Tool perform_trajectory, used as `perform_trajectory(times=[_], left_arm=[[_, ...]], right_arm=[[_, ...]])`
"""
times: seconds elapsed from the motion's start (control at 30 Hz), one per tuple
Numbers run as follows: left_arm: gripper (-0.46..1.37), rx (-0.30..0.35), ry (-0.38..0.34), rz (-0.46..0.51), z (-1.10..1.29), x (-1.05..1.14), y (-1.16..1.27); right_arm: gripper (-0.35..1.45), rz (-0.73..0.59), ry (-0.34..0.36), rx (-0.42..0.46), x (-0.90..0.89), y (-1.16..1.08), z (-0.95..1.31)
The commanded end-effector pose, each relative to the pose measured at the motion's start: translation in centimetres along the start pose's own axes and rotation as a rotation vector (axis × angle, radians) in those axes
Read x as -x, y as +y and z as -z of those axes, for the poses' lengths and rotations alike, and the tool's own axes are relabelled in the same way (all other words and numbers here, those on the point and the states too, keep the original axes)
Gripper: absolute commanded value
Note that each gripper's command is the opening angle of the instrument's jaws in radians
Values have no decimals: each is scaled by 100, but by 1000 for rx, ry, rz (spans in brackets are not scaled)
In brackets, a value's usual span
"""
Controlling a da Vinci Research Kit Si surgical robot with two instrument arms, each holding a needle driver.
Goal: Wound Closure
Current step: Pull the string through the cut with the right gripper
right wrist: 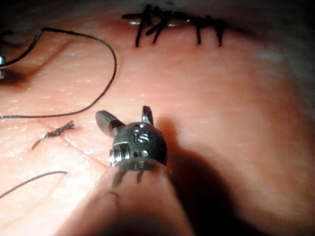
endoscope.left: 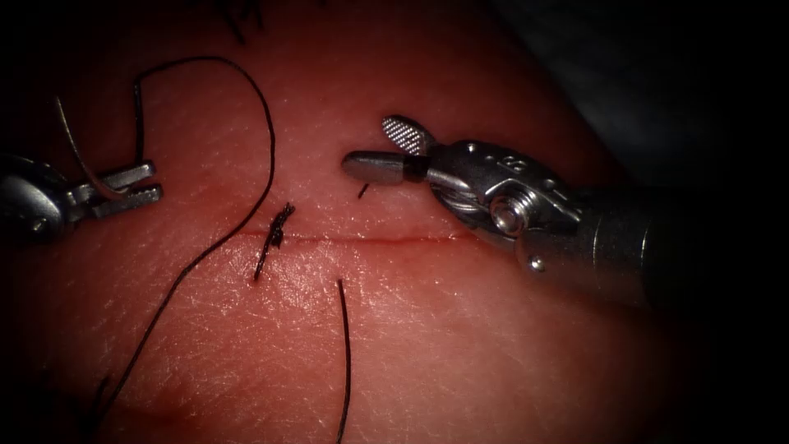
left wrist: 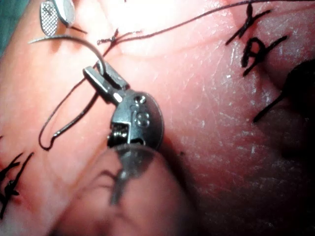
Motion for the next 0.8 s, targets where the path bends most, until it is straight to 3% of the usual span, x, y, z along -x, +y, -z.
perform_trajectory(times=[0.03, 0.57, 0.6, 0.63, 0.7, 0.73, 0.8], left_arm=[[-35, 5, 0, 1, 0, 0, -1], [-35, 8, 4, 1, 3, 1, -2], [-35, 8, 4, 1, 3, 1, -2], [-35, 8, 4, 1, 3, 1, -2], [-35, 8, 4, 1, 3, 1, -2], [-35, 8, 4, 1, 3, 1, -2], [-35, 8, 4, 1, 3, 1, -1]], right_arm=[[97, -4, 2, -5, 1, 0, 0], [78, 3, 14, -8, 19, 4, -4], [70, -3, 14, -8, 19, 4, -4], [50, -3, 13, -8, 19, 4, -4], [-24, -9, 13, -9, 19, 3, -3], [-35, -10, 13, -8, 18, 3, -3], [-35, -11, 12, -8, 17, 3, -3]])
